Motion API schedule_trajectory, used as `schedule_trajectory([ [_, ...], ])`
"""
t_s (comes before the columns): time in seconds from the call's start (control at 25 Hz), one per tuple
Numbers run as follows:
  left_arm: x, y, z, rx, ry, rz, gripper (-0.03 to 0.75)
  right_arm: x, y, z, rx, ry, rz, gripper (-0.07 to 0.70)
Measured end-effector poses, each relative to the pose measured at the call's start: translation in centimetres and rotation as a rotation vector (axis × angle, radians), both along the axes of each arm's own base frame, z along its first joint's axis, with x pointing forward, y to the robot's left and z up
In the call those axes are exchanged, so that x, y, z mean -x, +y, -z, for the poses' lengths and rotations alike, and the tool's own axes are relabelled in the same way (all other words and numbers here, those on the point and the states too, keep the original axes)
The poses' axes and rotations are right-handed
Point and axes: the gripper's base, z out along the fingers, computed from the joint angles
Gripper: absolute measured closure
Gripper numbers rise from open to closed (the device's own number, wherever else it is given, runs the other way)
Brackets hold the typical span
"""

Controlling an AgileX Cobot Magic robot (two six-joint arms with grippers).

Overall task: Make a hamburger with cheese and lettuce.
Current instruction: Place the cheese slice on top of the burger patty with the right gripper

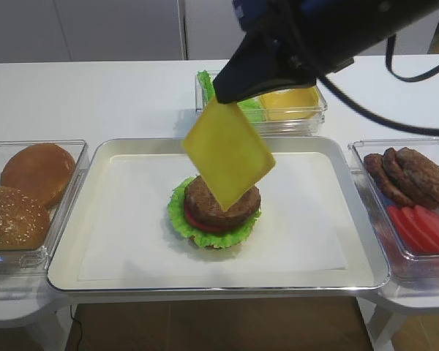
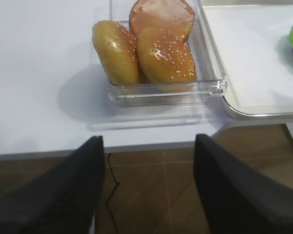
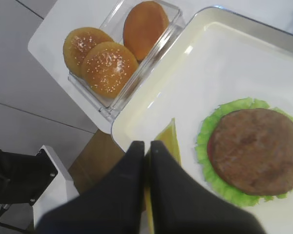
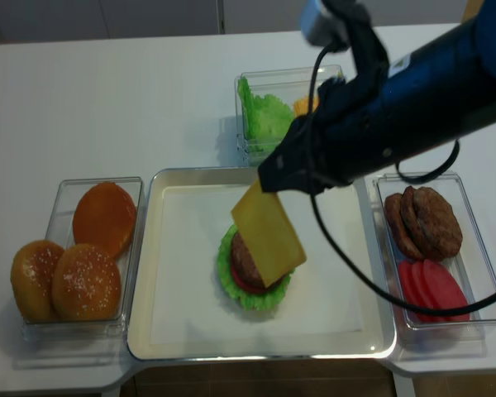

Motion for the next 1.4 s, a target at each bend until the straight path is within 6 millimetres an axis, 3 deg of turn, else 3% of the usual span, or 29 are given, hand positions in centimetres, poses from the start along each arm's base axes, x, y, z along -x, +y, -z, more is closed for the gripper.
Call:
schedule_trajectory([
  [0.28, 0.0, 0.0, 0.0, 0.0, 0.0, 0.0, 0.283, 0.0, 2.9, 1.8, 0.012, 0.019, -0.043, 0.586],
  [0.56, 0.0, 0.0, 0.0, 0.0, 0.0, 0.0, 0.283, -0.8, 4.2, 3.9, 0.037, 0.053, -0.06, 0.586],
  [1.4, 0.0, 0.0, 0.0, 0.0, 0.0, 0.0, 0.283, -3.1, 4.2, 7.0, 0.201, -0.071, -0.046, 0.586],
])
